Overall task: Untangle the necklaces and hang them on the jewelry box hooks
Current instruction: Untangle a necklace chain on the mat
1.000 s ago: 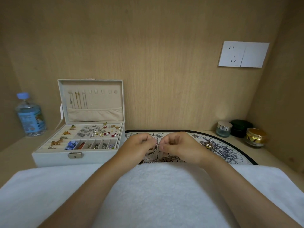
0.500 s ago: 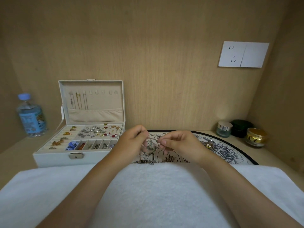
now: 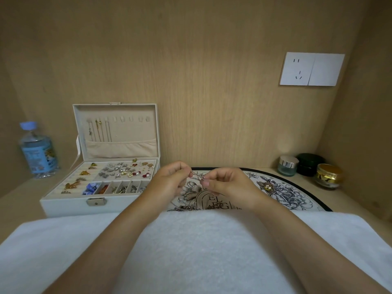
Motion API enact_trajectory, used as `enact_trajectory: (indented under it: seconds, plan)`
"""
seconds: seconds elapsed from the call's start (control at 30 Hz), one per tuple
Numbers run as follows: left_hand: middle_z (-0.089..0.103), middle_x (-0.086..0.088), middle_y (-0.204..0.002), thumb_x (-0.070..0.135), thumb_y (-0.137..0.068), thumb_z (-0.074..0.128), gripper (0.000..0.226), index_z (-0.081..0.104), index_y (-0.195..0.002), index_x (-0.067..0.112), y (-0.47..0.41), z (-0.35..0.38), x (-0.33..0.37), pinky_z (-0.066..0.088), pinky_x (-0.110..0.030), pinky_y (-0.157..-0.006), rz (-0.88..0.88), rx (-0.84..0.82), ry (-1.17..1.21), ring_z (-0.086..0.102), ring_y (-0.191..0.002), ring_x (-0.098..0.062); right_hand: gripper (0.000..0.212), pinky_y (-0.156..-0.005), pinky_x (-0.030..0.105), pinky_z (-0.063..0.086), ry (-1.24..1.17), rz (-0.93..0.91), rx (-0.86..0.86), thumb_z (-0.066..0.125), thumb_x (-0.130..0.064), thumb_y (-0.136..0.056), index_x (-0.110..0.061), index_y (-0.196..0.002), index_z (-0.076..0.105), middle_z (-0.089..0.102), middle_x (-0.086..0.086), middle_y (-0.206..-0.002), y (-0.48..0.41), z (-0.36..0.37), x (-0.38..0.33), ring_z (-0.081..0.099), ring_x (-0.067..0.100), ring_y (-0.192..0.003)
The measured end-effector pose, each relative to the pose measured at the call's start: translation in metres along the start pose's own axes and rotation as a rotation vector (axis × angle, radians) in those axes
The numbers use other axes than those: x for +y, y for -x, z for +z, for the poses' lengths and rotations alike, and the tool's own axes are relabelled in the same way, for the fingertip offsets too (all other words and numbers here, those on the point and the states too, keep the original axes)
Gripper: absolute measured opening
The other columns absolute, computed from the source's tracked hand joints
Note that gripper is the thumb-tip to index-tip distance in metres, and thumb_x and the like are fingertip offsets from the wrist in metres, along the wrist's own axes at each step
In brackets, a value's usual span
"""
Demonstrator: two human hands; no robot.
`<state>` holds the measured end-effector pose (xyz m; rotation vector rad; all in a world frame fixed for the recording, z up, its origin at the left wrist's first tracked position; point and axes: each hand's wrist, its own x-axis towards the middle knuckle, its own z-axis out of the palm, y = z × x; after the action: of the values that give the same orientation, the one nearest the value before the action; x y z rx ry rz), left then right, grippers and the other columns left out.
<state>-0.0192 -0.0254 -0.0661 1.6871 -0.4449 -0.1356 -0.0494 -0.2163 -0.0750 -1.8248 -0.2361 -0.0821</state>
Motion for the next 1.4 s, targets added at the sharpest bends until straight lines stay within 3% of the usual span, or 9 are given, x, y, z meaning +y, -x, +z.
enact_trajectory:
  seconds: [0.13,0.23,0.37,0.53,0.7,0.9,1.0,1.2,1.4]
  plan:
    - [0.063,-0.004,-0.061,0.031,-0.093,0.066,0.018,0.073,-0.077,0.024,0.003,-0.009,-0.001,0.039,-0.019,-0.058,0.108,-0.027,-0.34,0.05,-0.053,-0.003,0.007,-0.066,0.017,0.042,-0.01,-0.002,-0.014,0.069,-0.011,-0.092,-0.014,-0.092,0.075,0.064,-0.009,-0.066,0.001,-0.005,-0.002,0.048,0.01,-0.065]
    - [0.053,0.012,-0.049,0.025,-0.097,0.06,0.023,0.071,-0.077,0.024,0.004,-0.01,0.001,0.041,-0.016,-0.054,0.108,-0.018,-0.336,0.046,-0.046,0.001,0.005,-0.067,0.017,0.041,-0.017,-0.018,-0.014,0.072,-0.013,-0.09,-0.014,-0.091,0.077,0.062,-0.009,-0.065,0.002,-0.004,-0.003,0.05,0.012,-0.066]
    - [0.062,0.0,-0.065,0.017,-0.1,0.053,0.026,0.064,-0.077,0.015,0.003,-0.006,-0.002,0.056,-0.043,-0.079,0.095,-0.034,-0.208,0.063,-0.067,-0.018,0.011,-0.073,0.012,0.048,-0.029,-0.046,0.03,0.069,-0.01,-0.091,-0.008,-0.098,0.077,0.077,-0.001,-0.087,0.002,-0.002,-0.002,0.066,-0.003,-0.076]
    - [0.042,0.012,-0.051,0.026,-0.101,0.051,0.026,0.062,-0.077,0.022,0.004,0.004,-0.006,0.03,-0.025,-0.05,0.046,0.002,-0.219,0.037,-0.048,-0.007,0.017,-0.078,0.015,0.051,-0.005,-0.031,0.051,0.07,-0.007,-0.09,-0.008,-0.105,0.077,0.078,0.008,-0.098,0.0,-0.004,0.002,0.069,0.003,-0.085]
    - [0.061,0.008,-0.063,0.041,-0.083,0.074,0.01,0.069,-0.082,0.033,0.003,0.003,-0.014,0.041,-0.024,-0.061,0.07,0.047,-0.312,0.05,-0.056,-0.004,0.016,-0.07,0.016,0.051,-0.021,-0.039,0.058,0.074,0.001,-0.085,-0.009,-0.097,0.076,0.077,0.003,-0.084,-0.002,-0.004,0.002,0.069,0.003,-0.074]
    - [0.068,0.011,-0.066,0.022,-0.086,0.075,0.004,0.077,-0.084,0.026,0.003,0.008,-0.014,0.041,-0.006,-0.057,0.146,0.107,-0.196,0.059,-0.058,0.001,0.024,-0.08,0.03,0.056,-0.004,-0.093,0.083,0.08,0.003,-0.077,-0.018,-0.088,0.077,0.077,0.009,-0.086,-0.003,-0.002,0.002,0.071,0.018,-0.081]
    - [0.06,-0.007,-0.071,0.025,-0.086,0.075,0.005,0.076,-0.083,0.028,0.002,0.008,-0.016,0.041,-0.011,-0.056,0.152,0.111,-0.221,0.052,-0.057,-0.002,0.009,-0.072,0.03,0.05,0.096,-0.092,0.116,0.084,-0.017,-0.079,-0.024,-0.08,0.079,0.075,0.012,-0.082,-0.002,0.0,0.003,0.062,0.02,-0.073]
    - [0.063,0.011,-0.093,0.025,-0.086,0.074,0.009,0.07,-0.085,0.033,0.001,0.01,-0.022,0.039,-0.015,-0.06,0.224,0.106,-0.312,0.048,-0.057,0.003,0.004,-0.064,0.015,0.047,0.143,-0.093,0.086,0.075,-0.015,-0.087,-0.017,-0.084,0.078,0.072,-0.009,-0.071,0.001,-0.001,0.001,0.061,0.0,-0.065]
    - [0.069,0.013,-0.082,0.03,-0.087,0.07,0.008,0.067,-0.087,0.037,-0.001,0.013,-0.028,0.055,-0.048,-0.067,0.157,0.084,-0.293,0.057,-0.062,-0.03,0.016,-0.062,0.023,0.042,0.212,-0.084,0.079,0.066,-0.021,-0.094,-0.021,-0.079,0.073,0.067,-0.005,-0.067,0.001,0.004,0.005,0.051,0.003,-0.061]
